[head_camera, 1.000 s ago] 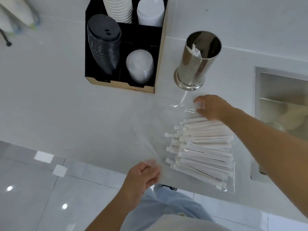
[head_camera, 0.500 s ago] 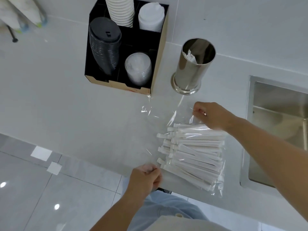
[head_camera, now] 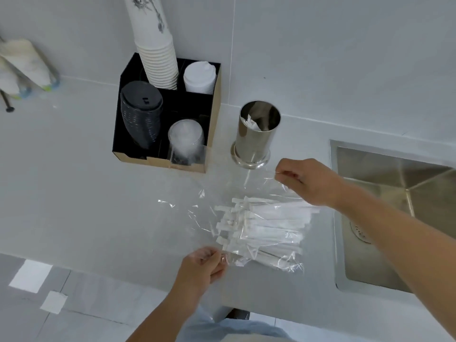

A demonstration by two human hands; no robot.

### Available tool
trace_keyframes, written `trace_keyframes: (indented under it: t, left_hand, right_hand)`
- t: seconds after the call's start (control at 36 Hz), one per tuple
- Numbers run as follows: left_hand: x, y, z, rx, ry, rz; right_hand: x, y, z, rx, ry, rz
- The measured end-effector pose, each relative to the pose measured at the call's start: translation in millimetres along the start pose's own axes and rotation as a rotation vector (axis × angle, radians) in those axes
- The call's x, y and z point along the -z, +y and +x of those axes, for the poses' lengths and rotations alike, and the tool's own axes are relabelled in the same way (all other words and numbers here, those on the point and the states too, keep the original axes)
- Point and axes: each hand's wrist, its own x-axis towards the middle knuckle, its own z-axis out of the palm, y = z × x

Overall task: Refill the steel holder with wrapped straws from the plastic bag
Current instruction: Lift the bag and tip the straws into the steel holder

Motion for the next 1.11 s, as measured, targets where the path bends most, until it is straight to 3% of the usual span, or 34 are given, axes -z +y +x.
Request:
trace_keyframes:
  t: [0.44,0.72,1.11]
  left_hand:
    - [5,74,15,-0.227,-0.152,-0.018]
    - [-1,137,17,-0.319,-0.283,-0.012]
    - [-41,198,17,-0.257,-0.440,-0.388]
  right_hand:
    - [82,-70,-11,0.096,0.277,0.050]
    - [130,-117,-9,0.155,0.388,-0.055]
    - [196,-184,-1,0.221,0.562,-0.269]
